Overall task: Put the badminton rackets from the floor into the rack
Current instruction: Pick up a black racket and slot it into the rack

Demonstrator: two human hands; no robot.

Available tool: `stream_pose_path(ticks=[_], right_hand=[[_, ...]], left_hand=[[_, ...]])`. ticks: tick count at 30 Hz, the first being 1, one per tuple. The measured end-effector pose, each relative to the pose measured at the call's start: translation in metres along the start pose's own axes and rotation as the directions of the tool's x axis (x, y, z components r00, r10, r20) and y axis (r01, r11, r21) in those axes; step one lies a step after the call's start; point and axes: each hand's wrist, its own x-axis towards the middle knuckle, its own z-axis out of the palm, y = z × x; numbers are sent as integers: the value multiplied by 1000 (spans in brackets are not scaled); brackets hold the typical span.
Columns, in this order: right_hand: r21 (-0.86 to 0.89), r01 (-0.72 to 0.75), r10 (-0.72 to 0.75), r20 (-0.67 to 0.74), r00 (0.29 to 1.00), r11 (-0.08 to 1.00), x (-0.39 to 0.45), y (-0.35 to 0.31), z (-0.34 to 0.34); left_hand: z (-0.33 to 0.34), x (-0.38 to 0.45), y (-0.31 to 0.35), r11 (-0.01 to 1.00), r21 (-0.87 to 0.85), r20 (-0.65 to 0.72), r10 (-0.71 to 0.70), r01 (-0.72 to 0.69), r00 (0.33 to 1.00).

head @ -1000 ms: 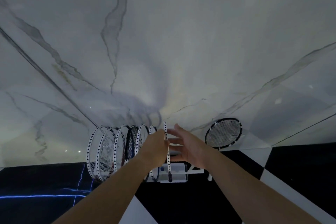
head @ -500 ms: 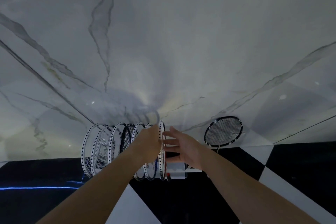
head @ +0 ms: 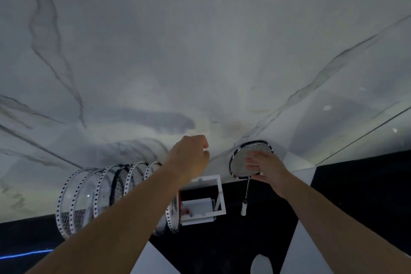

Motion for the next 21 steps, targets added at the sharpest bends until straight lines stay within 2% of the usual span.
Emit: stream_pose_path(ticks=[4,10,13,16,21], right_hand=[[7,-3,4,-110,994,1000,36,4,-47],[-44,4,-9,-106,994,999,96,15,-98],[-128,11,-25,-102,994,992,129,11,-106],[-218,45,-60,-61,996,975,155,10,-110],[-473,127,-130,26,991,872,181,21,-108]], left_hand=[[45,28,20,995,-71,84,-63,69,995],[103,81,45,948,-245,178,-164,205,970],[130,107,48,916,-289,228,-216,277,950],[153,124,51,917,-261,266,-233,303,935],[178,140,57,888,-341,254,-227,307,940]])
